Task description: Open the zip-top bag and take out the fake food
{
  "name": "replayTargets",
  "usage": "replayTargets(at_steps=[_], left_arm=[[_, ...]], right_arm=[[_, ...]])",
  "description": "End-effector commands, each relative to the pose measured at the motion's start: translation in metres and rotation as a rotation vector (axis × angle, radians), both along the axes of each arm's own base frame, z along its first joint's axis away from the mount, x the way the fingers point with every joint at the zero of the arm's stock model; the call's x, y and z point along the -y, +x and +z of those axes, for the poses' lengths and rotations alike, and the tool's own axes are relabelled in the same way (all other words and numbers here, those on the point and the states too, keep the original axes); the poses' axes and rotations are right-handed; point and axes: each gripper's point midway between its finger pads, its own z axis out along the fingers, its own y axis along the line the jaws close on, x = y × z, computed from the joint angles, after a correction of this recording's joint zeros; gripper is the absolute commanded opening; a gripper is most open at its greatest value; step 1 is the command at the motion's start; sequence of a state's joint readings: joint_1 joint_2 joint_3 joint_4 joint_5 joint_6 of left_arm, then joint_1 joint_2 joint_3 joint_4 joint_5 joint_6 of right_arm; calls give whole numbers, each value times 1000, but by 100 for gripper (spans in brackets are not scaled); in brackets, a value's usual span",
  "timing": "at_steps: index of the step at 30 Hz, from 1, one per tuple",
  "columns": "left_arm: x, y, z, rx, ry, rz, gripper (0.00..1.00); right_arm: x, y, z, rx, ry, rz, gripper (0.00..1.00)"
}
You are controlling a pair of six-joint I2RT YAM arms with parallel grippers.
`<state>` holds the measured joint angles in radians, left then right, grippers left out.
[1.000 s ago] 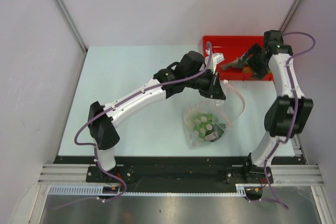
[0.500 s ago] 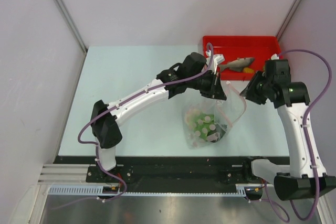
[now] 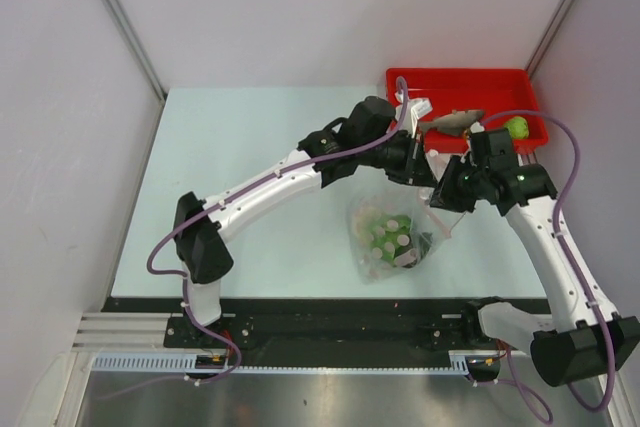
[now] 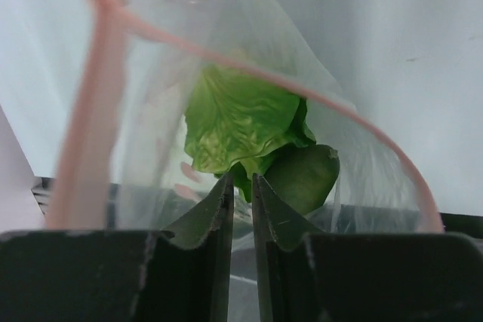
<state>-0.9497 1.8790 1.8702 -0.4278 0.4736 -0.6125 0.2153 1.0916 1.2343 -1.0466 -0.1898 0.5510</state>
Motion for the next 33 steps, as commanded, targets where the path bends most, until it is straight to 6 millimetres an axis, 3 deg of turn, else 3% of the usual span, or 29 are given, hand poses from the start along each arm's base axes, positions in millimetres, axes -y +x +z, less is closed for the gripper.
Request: replayTargets(at_steps=[1,10,14,19,24,26,33], left_arm=[[12,-5,32,42,-87,-12,0],[27,-3,14,11,-81,-14,0],[35,3,4,7,-74,-11,0],[45,11,-19,-15,-42,-7,0],[51,9,-39,-61,-20,-20,0],[54,8,-45,-67,-13,-25,0],[52,5,-55,-78,9,-25,0]], right_arm=[[-12,9,-19,-33,40,20,19],[-8,-4,-81,-199,22,-12,21],[-6,-22,-115,-302,70,-46,24],[1,-32,-130,-343,105,-70,30],[9,-44,-139,-403,112,-75,43],[10,-48,-140,-411,103,-70,50],[18,-66,-148,-452,71,-69,57]])
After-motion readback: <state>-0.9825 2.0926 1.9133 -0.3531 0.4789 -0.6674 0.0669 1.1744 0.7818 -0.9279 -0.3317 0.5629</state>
